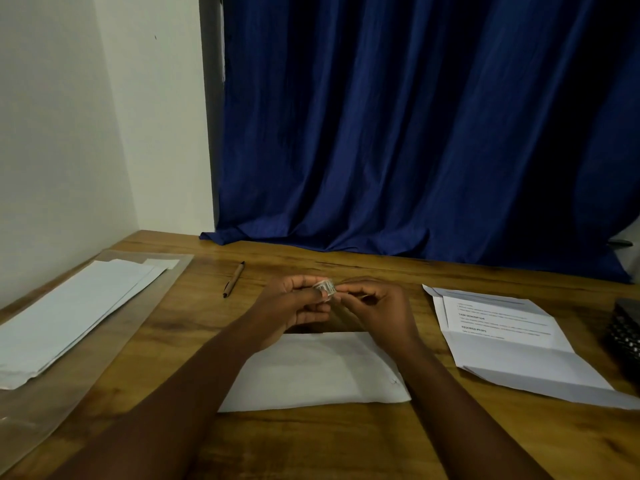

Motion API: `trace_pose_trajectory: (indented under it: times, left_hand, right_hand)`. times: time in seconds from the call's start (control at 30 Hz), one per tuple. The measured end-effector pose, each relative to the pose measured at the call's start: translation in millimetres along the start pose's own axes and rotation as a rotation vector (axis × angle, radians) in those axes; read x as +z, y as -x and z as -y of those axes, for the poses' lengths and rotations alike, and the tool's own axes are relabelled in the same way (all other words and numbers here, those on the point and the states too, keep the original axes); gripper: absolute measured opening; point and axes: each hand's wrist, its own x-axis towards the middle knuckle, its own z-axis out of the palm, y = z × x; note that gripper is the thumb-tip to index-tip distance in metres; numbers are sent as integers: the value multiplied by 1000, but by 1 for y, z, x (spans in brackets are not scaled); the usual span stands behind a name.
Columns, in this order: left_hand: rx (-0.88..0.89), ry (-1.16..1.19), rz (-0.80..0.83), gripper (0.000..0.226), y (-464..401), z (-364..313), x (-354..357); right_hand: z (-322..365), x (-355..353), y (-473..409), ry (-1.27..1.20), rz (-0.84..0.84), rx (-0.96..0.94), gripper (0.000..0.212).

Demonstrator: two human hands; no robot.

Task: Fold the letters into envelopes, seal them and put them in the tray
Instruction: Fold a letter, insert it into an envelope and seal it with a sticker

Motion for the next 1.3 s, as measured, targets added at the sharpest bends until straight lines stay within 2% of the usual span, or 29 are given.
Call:
trace_pose_trajectory:
  times: [0.2, 0.37, 0.63, 0.73, 0.93, 1.1, 1.3]
  left_hand:
    - [-4, -3, -16, 27, -1, 1, -1]
    - [-4, 9, -20, 35, 0, 2, -2]
    - [11, 40, 7, 36, 3, -3, 1]
    - [9, 44, 0, 34, 2, -3, 1]
    - [28, -29, -37, 48, 2, -1, -1]
    - [46, -65, -29, 58, 3, -1, 2]
    - [82, -113, -71, 57, 6, -2, 2]
  right_hand:
    - [3, 0, 1, 36, 13, -39, 24]
    - [-1, 3, -1, 2, 4, 30, 21]
    - [1, 7, -4, -346, -62, 278, 11]
    - [1, 6, -4, -405, -50, 315, 9]
    - [1, 7, -3, -375, 13, 307, 25]
    - [-3, 6, -3, -228, -34, 212, 10]
    - [1, 8, -2, -118, -14, 149, 18]
